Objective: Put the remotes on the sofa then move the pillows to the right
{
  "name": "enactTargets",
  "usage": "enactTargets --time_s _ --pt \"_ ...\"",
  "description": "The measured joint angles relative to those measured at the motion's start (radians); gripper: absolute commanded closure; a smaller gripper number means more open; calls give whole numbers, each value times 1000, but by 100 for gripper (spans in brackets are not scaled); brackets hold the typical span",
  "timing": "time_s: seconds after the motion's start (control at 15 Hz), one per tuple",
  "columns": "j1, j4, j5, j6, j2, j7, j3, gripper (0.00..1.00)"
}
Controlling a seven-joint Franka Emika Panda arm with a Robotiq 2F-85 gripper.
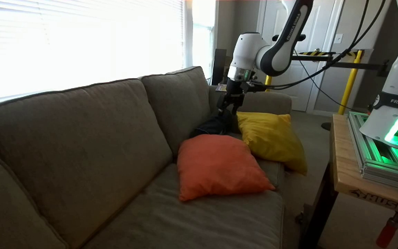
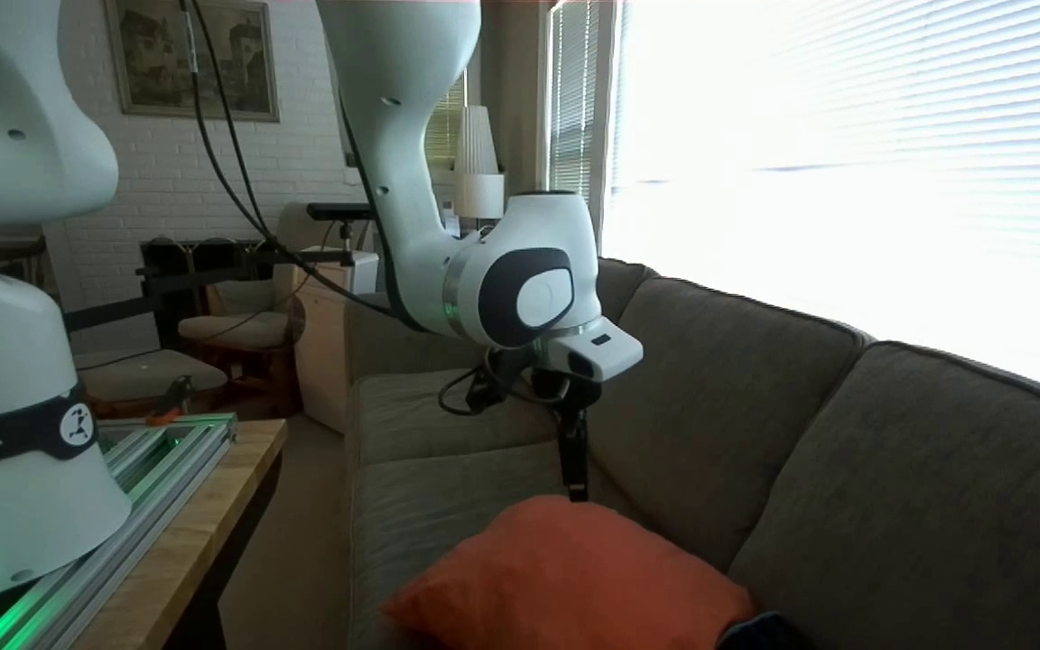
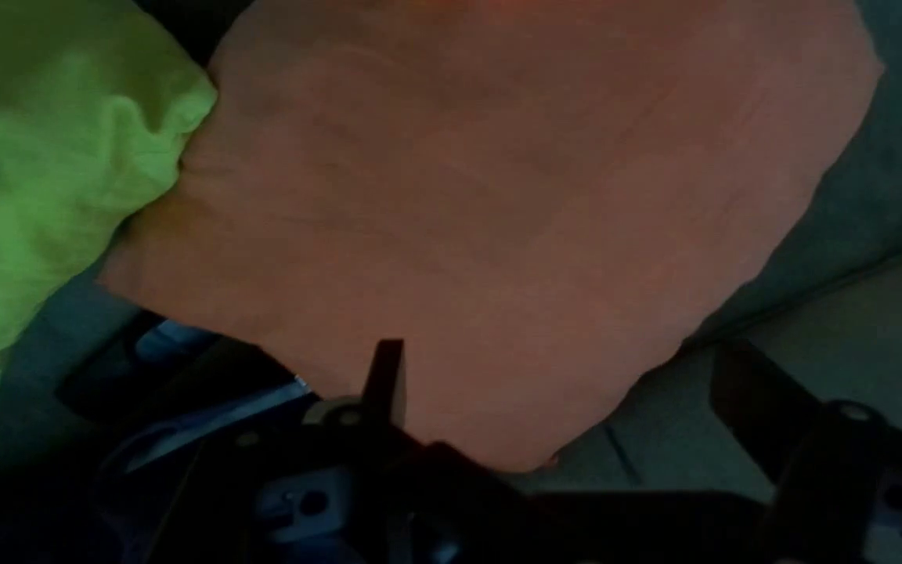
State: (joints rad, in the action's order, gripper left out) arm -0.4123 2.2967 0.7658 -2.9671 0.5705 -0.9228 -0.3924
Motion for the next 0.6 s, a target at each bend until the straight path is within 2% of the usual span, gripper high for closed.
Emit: enactTargets --time_s 0.13,0.27,0.33,0.4,0.53,0.6 --pt "-85 -28 -29 98 50 135 -102 0" --pt "-116 -70 -35 218 85 239 -139 0" --pt "-83 -89 -81 239 87 304 -104 0" --pt "-15 -111 -129 239 83 372 -30 0" --pt "66 -158 -85 241 94 379 54 0" --pt "117 -174 -98 221 99 393 111 0"
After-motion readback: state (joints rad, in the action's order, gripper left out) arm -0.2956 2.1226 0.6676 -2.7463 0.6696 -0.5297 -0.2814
